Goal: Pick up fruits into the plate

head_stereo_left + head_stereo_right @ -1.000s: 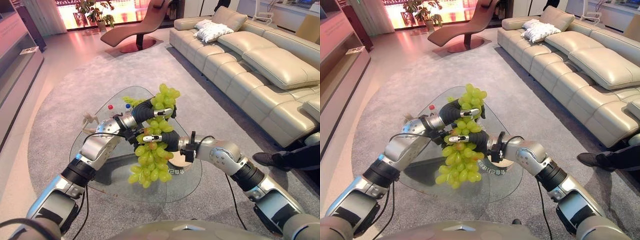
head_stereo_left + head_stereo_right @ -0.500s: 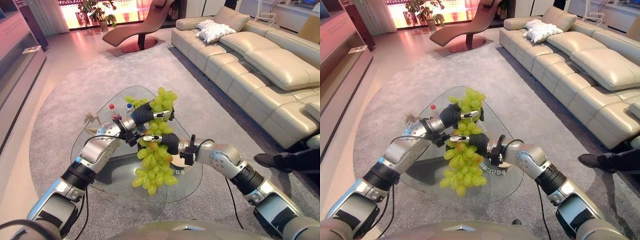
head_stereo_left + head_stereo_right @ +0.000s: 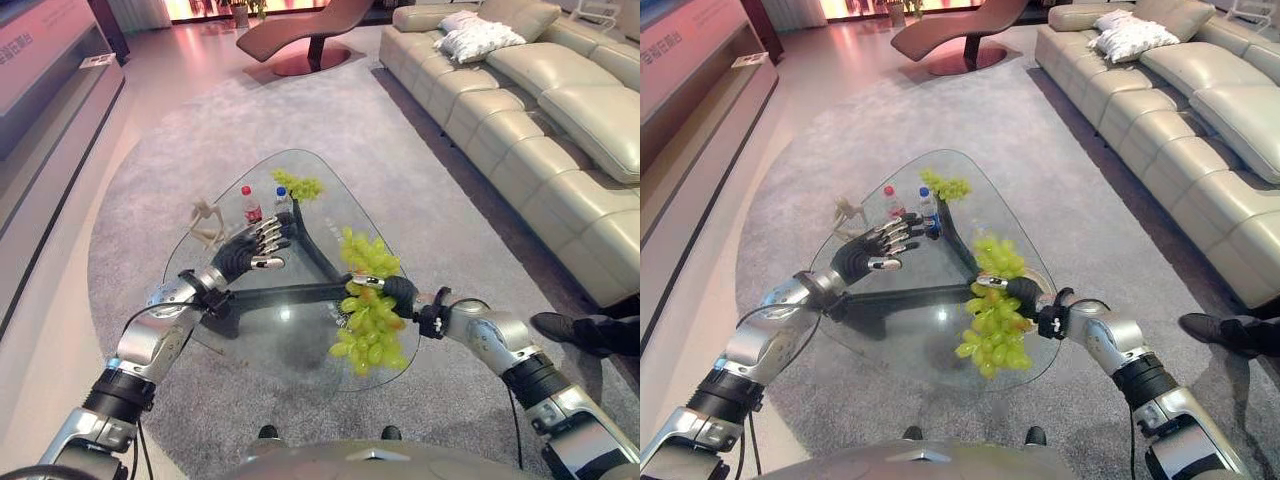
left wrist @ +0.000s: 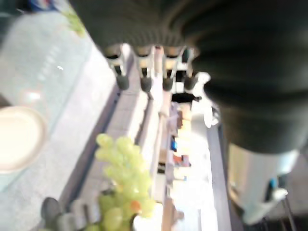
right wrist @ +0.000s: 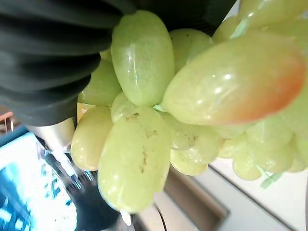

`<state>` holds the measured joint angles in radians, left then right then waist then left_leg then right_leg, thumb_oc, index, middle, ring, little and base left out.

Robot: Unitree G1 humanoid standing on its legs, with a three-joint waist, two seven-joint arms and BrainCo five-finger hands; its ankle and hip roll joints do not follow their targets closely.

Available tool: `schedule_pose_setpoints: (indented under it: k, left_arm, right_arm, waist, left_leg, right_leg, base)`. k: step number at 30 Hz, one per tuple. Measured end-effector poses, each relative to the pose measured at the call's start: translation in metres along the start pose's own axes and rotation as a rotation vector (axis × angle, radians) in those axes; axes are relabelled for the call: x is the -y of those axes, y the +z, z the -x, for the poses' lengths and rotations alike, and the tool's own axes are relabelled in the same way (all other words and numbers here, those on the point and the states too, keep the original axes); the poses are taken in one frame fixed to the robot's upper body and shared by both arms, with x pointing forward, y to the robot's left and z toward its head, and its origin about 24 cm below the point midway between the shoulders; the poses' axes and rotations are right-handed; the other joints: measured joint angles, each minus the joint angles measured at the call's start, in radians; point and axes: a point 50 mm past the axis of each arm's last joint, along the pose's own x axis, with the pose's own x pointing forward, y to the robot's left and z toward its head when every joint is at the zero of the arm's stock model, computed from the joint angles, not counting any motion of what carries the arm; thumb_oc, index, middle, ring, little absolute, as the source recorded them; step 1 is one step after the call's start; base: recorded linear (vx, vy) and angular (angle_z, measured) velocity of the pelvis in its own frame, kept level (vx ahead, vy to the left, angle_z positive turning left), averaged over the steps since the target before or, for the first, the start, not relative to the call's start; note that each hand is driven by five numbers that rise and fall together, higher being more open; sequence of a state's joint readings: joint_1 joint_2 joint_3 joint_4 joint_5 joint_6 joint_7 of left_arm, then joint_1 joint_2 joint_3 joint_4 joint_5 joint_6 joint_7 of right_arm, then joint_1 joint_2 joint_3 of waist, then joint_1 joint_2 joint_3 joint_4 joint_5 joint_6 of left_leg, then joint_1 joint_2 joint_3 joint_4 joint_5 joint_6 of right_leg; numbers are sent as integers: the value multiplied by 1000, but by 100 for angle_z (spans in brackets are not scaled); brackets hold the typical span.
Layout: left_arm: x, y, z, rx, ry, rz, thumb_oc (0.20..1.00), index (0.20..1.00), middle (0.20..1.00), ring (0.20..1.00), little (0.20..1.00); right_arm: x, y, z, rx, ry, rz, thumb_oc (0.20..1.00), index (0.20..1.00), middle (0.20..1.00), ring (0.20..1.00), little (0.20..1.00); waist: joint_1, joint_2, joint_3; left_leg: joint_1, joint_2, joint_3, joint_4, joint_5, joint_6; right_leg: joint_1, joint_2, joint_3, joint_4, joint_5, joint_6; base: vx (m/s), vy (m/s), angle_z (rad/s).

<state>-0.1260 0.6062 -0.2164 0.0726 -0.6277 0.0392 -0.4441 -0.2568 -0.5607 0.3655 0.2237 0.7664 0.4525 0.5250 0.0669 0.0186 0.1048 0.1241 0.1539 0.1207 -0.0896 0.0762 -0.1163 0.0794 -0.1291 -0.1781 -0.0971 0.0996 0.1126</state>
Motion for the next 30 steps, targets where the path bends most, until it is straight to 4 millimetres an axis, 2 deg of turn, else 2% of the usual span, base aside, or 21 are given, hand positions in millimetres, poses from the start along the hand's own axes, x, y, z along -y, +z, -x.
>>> schedule_pose_setpoints:
  k: [4,7,10,12,14,16,18,22,25,28,29,30]
  left_arm:
    - [-9,-17,12,-53,65,35,1000,1000,1000,1000,1000]
    - [-20,-41,19,-153,137,49,1000,1000,1000,1000,1000]
    - [-28,-61,24,-243,217,69,1000,1000,1000,1000,1000]
    - [-32,-87,27,-350,296,94,1000,1000,1000,1000,1000]
    - [-32,-112,31,-466,377,100,1000,1000,1000,1000,1000]
    - [-31,-137,45,-619,505,4,1000,1000,1000,1000,1000]
    - [-37,-153,65,-774,615,-160,1000,1000,1000,1000,1000]
    - [-44,-164,90,-905,719,-283,1000,1000,1000,1000,1000]
    - [-49,-163,92,-923,724,-376,1000,1000,1000,1000,1000]
    - [-50,-159,85,-904,702,-436,1000,1000,1000,1000,1000]
    - [-51,-157,81,-895,691,-451,1000,1000,1000,1000,1000]
    - [-51,-155,78,-886,690,-456,1000,1000,1000,1000,1000]
  right_arm:
    - [20,-5,13,-8,-120,40,200,200,200,200,200]
    - [40,-8,21,-49,-257,96,200,200,200,200,200]
    - [64,9,30,-64,-412,181,200,200,200,200,200]
    - [84,30,42,-70,-539,248,200,200,200,200,200]
    - [96,40,49,-91,-630,297,200,200,200,200,200]
    - [101,44,52,-105,-681,350,200,200,200,200,200]
    - [106,51,55,-129,-745,425,200,200,200,200,200]
    - [118,68,66,-174,-899,560,200,200,200,200,200]
    - [123,96,76,-195,-1014,732,200,200,200,200,200]
    - [119,134,84,-155,-1106,884,200,200,200,200,200]
    - [116,151,85,-157,-1146,983,200,200,200,200,200]
    - [114,159,86,-155,-1165,1020,200,200,200,200,200]
  waist:
    - [14,2,30]
    - [20,3,44]
    - [26,9,93]
    - [34,14,152]
    - [40,9,195]
    - [44,1,224]
    - [46,-14,251]
    - [74,-30,286]
    - [92,-32,335]
    - [101,-31,389]
    - [100,-31,409]
    - [102,-29,419]
  left_leg:
    - [-2,-1,-13,0,4,-5]
    - [-47,-2,-37,1,15,-5]
    - [-105,-4,-54,2,37,-4]
    - [-149,-6,-72,8,52,-2]
    - [-158,-6,-78,12,53,-2]
    - [-159,-6,-84,12,53,-3]
    - [-170,-3,-94,13,54,-5]
    - [-186,-6,-96,14,54,-5]
    - [-218,-10,-111,35,54,-5]
    - [-282,-15,-135,73,52,-5]
    - [-330,-18,-147,118,38,-6]
    - [-351,-19,-151,135,35,-5]
  right_leg:
    - [7,0,-15,0,-1,2]
    - [-23,-2,-33,1,-1,2]
    - [-71,-2,-46,5,8,-8]
    - [-101,-2,-56,5,21,-9]
    - [-105,-1,-58,5,23,-10]
    - [-103,-1,-65,5,23,-10]
    - [-106,2,-78,5,22,-10]
    - [-117,0,-83,6,22,-10]
    - [-130,-3,-93,7,23,-11]
    - [-174,-8,-108,29,22,-11]
    - [-209,-14,-109,62,11,-12]
    - [-226,-16,-111,75,9,-13]
  base:
    - [-9,-13,10]
    - [-229,-11,19]
    - [-199,1,14]
    - [-119,-9,21]
    - [-21,-42,7]
    - [-17,-92,7]
    - [-32,-77,13]
    - [-24,-10,6]
    - [-37,-10,14]
    - [-37,-3,19]
    - [-10,-7,13]
    - [-2,-6,14]
